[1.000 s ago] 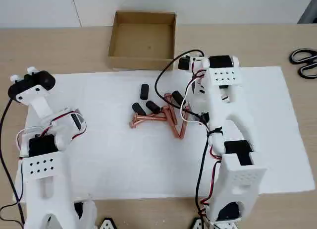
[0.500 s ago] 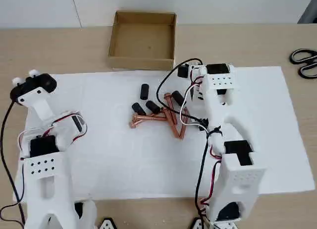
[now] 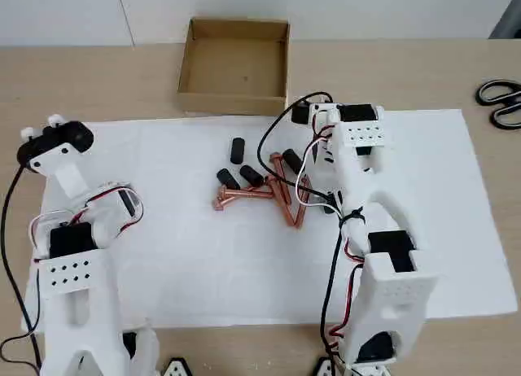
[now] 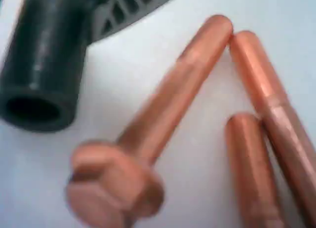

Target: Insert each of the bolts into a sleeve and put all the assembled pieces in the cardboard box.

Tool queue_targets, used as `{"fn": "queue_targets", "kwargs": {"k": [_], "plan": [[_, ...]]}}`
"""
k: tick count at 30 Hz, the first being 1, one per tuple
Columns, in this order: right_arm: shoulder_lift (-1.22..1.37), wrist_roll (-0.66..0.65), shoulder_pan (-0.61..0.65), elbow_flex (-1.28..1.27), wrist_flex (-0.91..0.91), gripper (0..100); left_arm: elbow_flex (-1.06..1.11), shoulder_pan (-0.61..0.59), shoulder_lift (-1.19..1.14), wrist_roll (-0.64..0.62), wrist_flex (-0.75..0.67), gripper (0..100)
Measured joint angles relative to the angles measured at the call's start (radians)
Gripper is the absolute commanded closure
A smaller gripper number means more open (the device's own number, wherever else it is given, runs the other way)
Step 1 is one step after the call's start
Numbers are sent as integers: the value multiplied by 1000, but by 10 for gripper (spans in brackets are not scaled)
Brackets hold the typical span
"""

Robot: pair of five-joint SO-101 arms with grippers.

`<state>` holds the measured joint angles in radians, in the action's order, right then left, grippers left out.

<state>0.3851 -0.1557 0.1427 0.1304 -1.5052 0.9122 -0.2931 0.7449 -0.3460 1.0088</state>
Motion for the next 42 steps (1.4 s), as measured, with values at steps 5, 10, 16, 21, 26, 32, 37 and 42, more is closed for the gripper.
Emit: {"fn": "queue_targets", "kwargs": {"k": [5, 10, 16, 21, 26, 32, 37, 42], "plan": [[0, 0, 5, -2, 28, 876, 0, 0, 0, 0, 0, 871], [20, 0, 31, -2, 31, 876, 0, 0, 0, 0, 0, 871], [103, 2, 31, 14, 43, 876, 8, 0, 0, 0, 0, 871], [112, 2, 31, 18, 43, 876, 12, 0, 0, 0, 0, 871], [115, 2, 31, 18, 51, 876, 12, 0, 0, 0, 0, 871], [117, 2, 31, 18, 54, 972, 12, 0, 0, 0, 0, 871], [121, 2, 28, 35, 37, 987, 12, 0, 0, 0, 0, 871], [86, 2, 38, 63, -72, 987, 12, 0, 0, 0, 0, 871]]}}
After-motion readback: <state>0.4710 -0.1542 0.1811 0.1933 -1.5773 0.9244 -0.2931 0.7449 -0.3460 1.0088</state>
